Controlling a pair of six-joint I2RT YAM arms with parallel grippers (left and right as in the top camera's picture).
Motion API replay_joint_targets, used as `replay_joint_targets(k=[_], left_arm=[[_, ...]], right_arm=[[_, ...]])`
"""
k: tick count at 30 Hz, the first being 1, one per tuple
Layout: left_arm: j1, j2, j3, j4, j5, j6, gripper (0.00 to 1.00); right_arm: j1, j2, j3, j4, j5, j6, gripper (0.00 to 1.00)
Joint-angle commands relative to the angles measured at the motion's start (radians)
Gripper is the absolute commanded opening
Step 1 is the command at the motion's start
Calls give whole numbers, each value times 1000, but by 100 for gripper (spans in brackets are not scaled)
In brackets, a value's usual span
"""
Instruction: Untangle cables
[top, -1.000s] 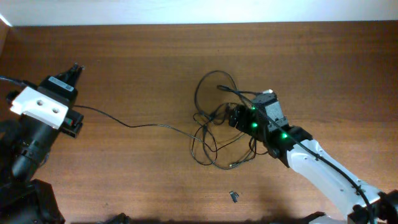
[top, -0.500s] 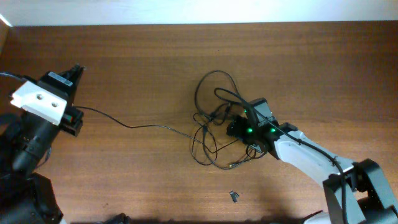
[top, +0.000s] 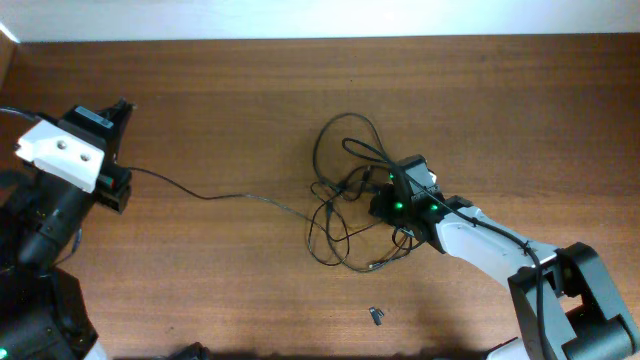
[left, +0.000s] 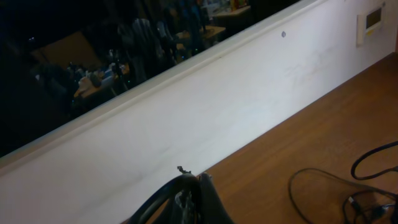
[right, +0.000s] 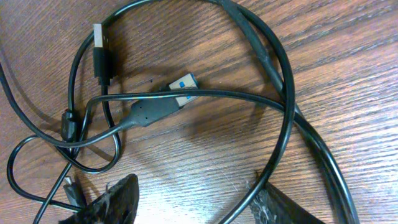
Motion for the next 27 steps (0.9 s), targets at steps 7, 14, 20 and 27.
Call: replay_joint_targets(k=[7, 14, 20, 27], left_arm=[[6, 2, 5, -14, -7, -13, 0], [6, 2, 5, -24, -8, -13, 0], [6, 2, 5, -24, -8, -13, 0], [6, 3, 5, -29, -8, -13, 0]], right_arm=[[-2, 69, 0, 27, 79, 5, 19], [-2, 84, 1, 63, 30, 23, 4], [-2, -68, 1, 56, 12, -6, 4], [-3, -476, 1, 69, 132, -8, 4]])
